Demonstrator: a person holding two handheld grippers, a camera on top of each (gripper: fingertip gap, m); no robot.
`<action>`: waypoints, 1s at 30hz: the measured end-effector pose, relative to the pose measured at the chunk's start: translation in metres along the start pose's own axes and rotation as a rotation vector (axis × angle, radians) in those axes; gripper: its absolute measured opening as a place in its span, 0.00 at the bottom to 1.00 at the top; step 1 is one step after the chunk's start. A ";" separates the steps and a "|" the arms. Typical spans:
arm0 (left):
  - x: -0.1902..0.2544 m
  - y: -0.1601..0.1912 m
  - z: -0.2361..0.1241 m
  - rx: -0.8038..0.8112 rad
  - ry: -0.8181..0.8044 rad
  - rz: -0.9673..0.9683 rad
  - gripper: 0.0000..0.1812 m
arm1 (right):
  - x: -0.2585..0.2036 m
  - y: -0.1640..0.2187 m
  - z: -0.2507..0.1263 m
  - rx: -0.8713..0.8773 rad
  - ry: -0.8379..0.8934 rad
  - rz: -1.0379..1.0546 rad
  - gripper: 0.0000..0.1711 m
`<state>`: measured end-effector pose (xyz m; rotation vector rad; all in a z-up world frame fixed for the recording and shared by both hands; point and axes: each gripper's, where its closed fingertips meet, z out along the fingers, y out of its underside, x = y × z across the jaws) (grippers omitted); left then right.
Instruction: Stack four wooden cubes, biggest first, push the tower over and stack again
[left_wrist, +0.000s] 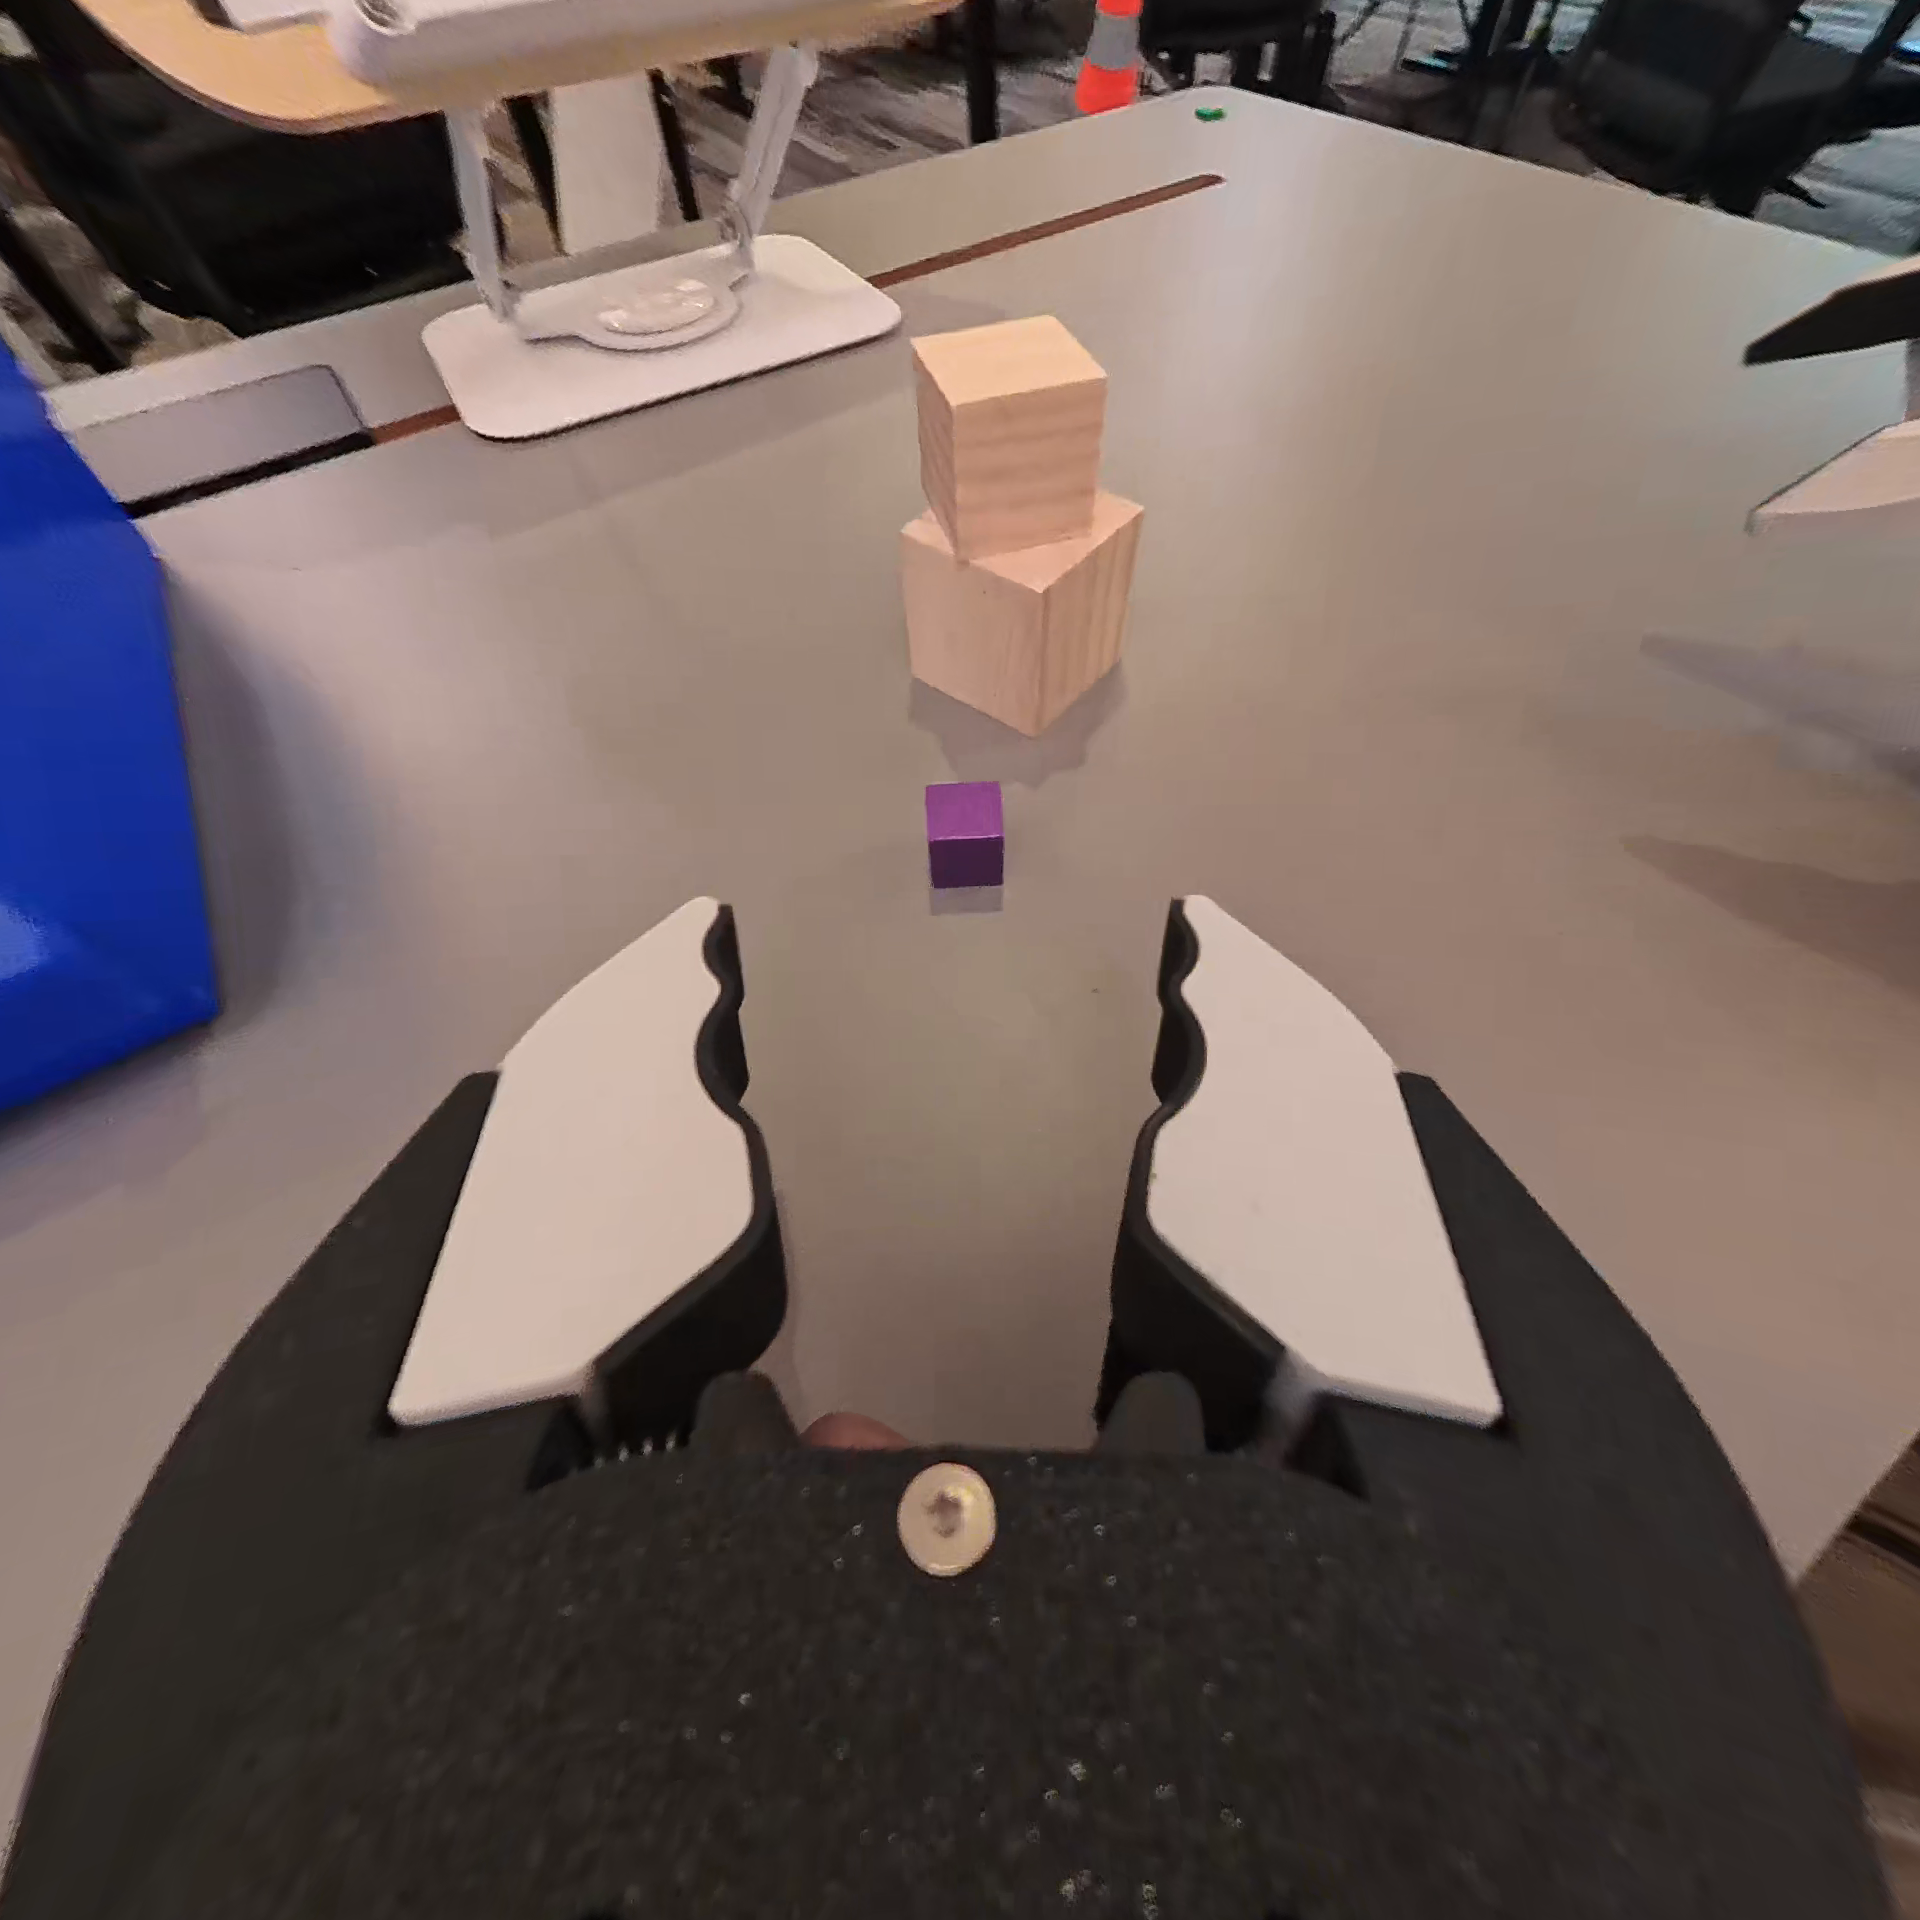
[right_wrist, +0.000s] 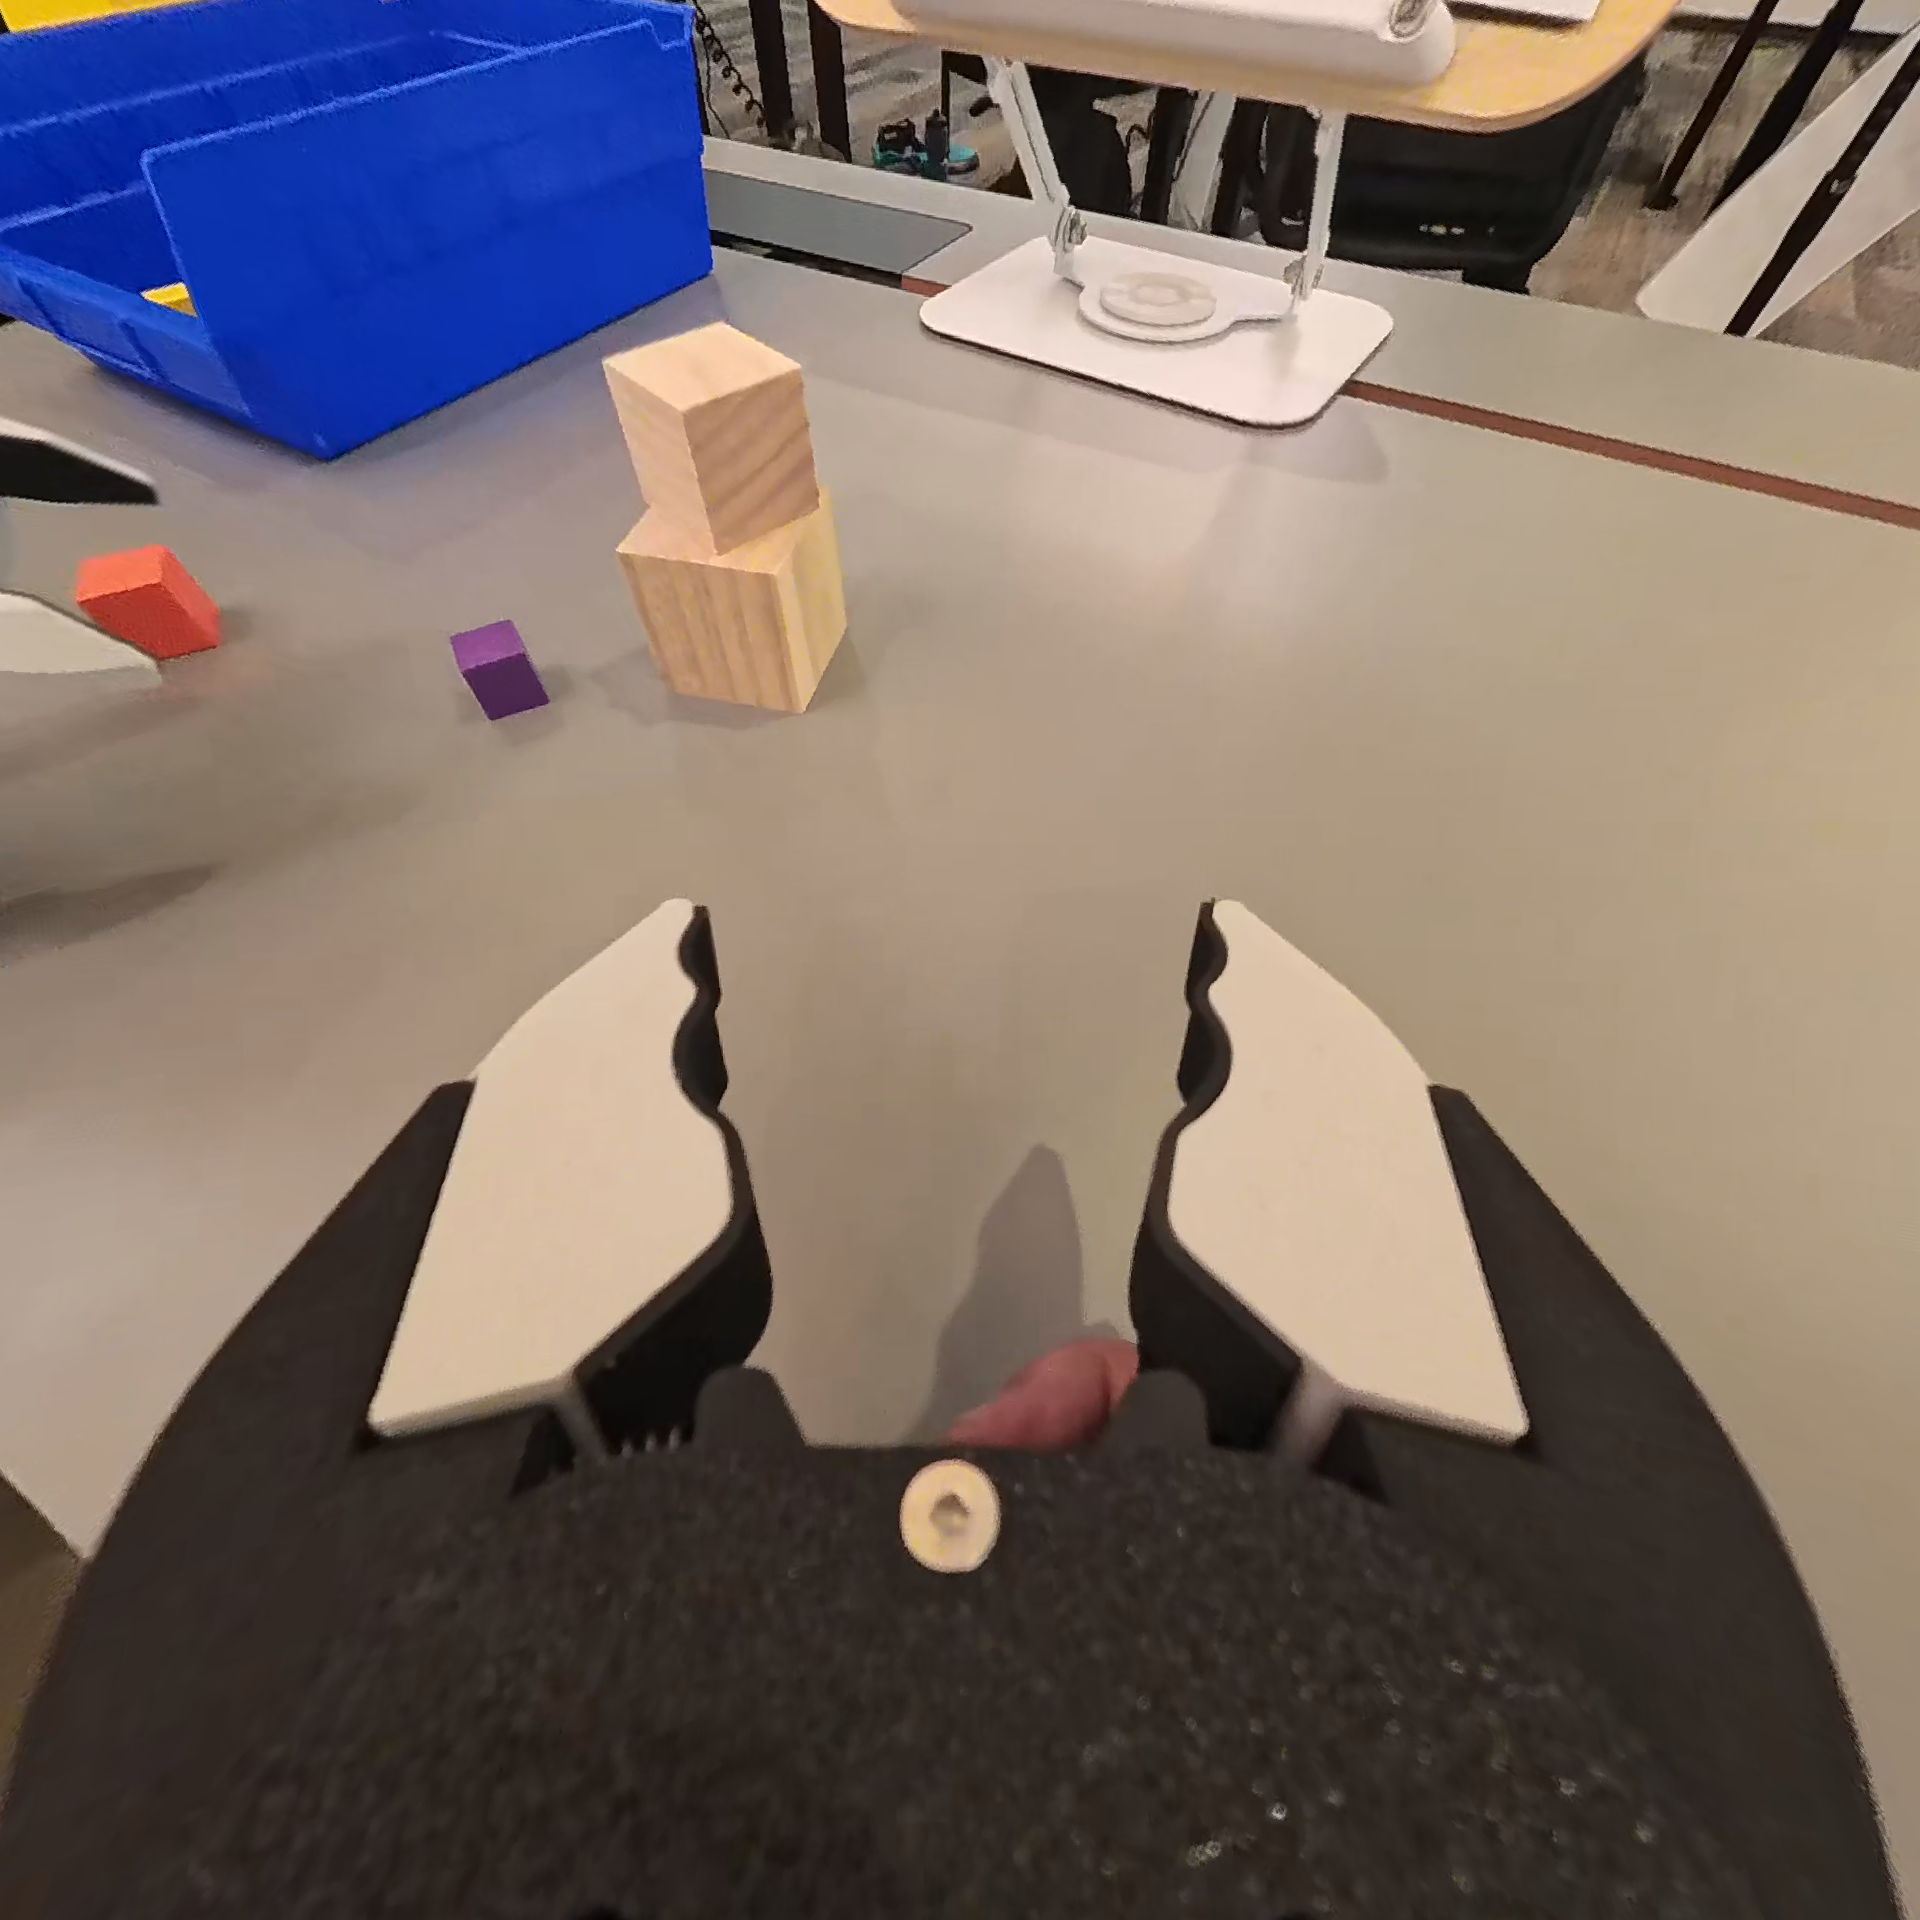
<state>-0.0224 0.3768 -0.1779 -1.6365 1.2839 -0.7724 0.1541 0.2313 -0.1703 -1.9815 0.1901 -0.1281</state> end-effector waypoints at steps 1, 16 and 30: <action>-0.002 -0.001 -0.002 0.014 -0.019 0.006 0.42 | 0.000 0.000 0.002 -0.002 0.002 -0.004 0.50; -0.014 -0.005 -0.019 0.109 0.010 -0.129 0.40 | -0.055 -0.068 0.121 -0.103 -0.343 -0.332 0.40; -0.014 -0.004 -0.023 0.117 0.069 -0.176 0.38 | -0.061 -0.070 0.142 -0.148 -0.539 -0.411 0.26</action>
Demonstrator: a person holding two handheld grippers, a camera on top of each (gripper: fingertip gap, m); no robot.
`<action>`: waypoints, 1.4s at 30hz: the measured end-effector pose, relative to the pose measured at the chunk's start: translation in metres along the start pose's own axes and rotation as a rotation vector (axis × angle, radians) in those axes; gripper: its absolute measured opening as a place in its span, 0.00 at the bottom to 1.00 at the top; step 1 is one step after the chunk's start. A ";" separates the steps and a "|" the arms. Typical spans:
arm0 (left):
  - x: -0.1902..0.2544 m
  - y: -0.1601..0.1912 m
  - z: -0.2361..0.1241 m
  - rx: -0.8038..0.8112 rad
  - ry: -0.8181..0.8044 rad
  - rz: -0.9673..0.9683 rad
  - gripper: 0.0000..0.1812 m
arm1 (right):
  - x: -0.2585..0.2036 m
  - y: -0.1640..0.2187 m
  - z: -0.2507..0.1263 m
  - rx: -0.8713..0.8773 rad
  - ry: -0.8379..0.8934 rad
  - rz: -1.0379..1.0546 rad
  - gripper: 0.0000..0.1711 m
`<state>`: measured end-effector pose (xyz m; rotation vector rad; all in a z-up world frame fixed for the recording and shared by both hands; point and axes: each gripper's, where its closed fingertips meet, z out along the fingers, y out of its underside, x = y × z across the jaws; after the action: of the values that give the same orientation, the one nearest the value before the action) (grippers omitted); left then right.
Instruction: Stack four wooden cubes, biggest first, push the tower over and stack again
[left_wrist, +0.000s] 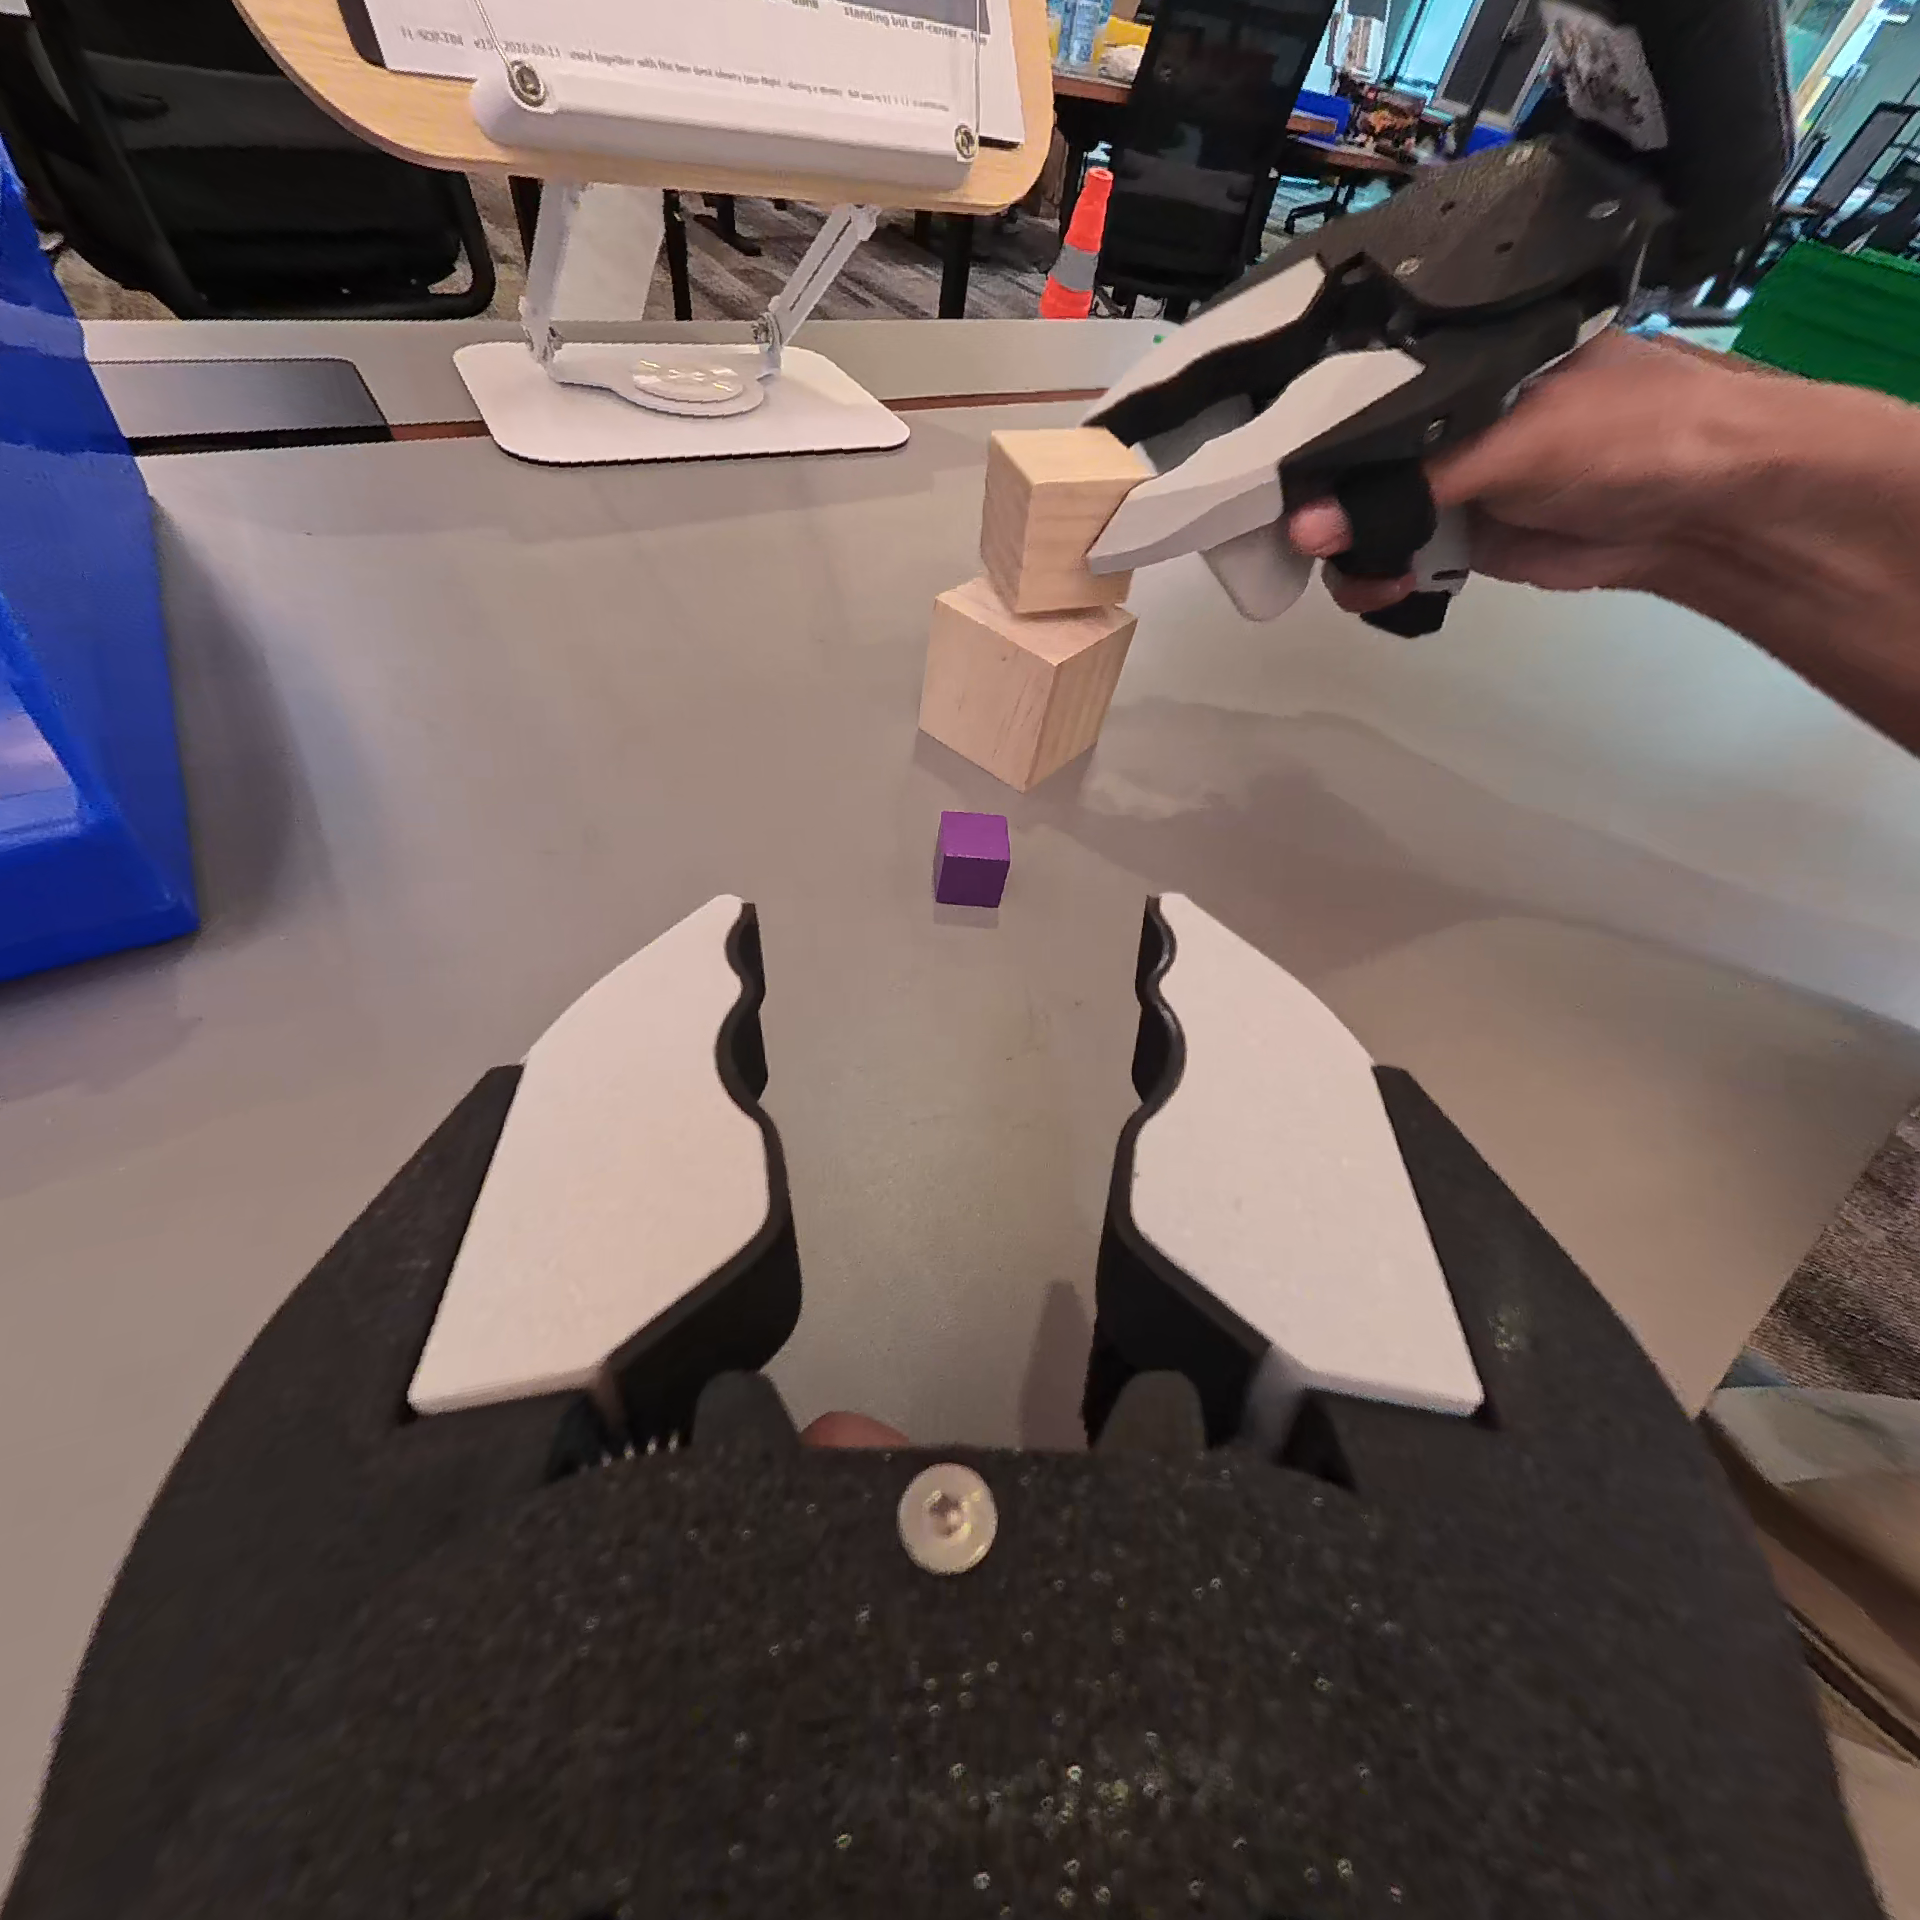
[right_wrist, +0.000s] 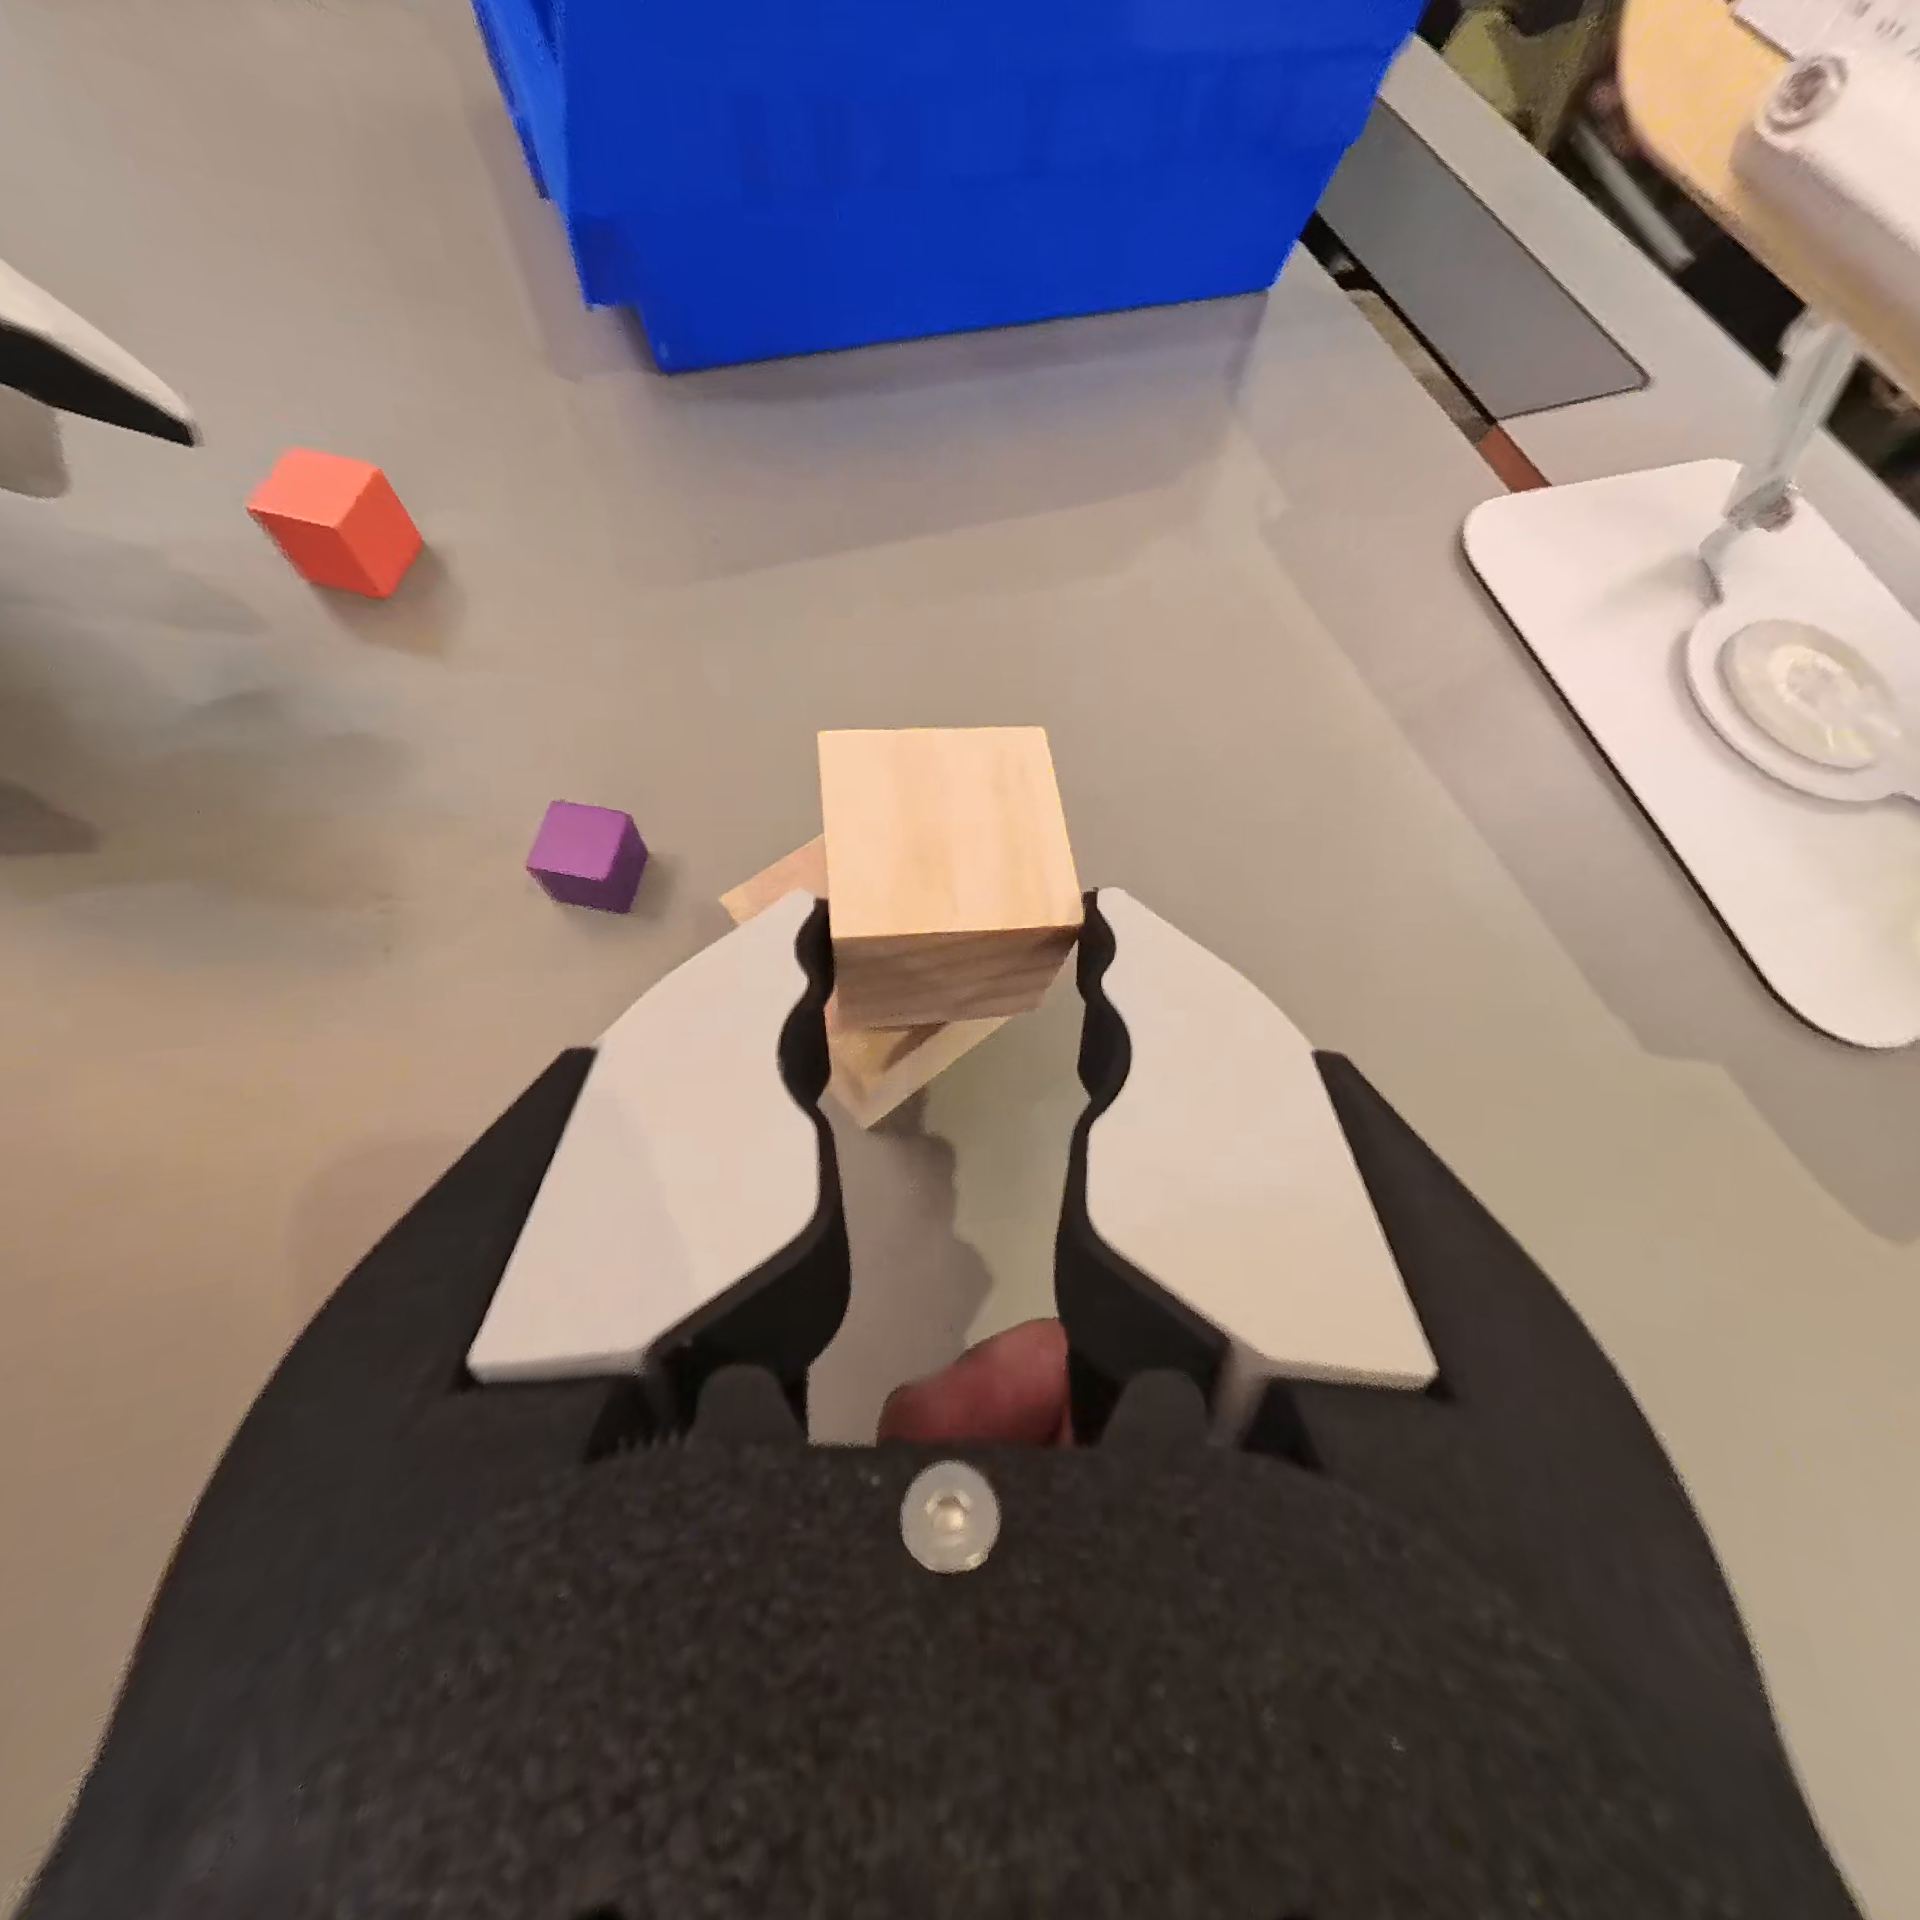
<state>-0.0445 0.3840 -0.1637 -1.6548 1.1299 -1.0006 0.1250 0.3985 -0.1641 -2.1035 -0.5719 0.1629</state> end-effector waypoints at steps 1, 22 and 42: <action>0.000 0.000 0.000 -0.001 -0.002 0.007 0.38 | -0.004 -0.002 -0.003 0.011 -0.041 -0.012 0.26; 0.002 0.003 0.000 -0.027 -0.016 0.044 0.38 | -0.006 -0.002 -0.008 0.082 -0.144 -0.110 0.44; -0.044 0.015 -0.026 -0.090 -0.155 -0.007 0.40 | -0.072 0.101 -0.109 0.088 0.436 0.379 0.44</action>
<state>-0.0843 0.4173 -0.1766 -1.7763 1.0799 -0.8208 0.1308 0.2352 -0.1920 -2.0563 0.0932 -0.0584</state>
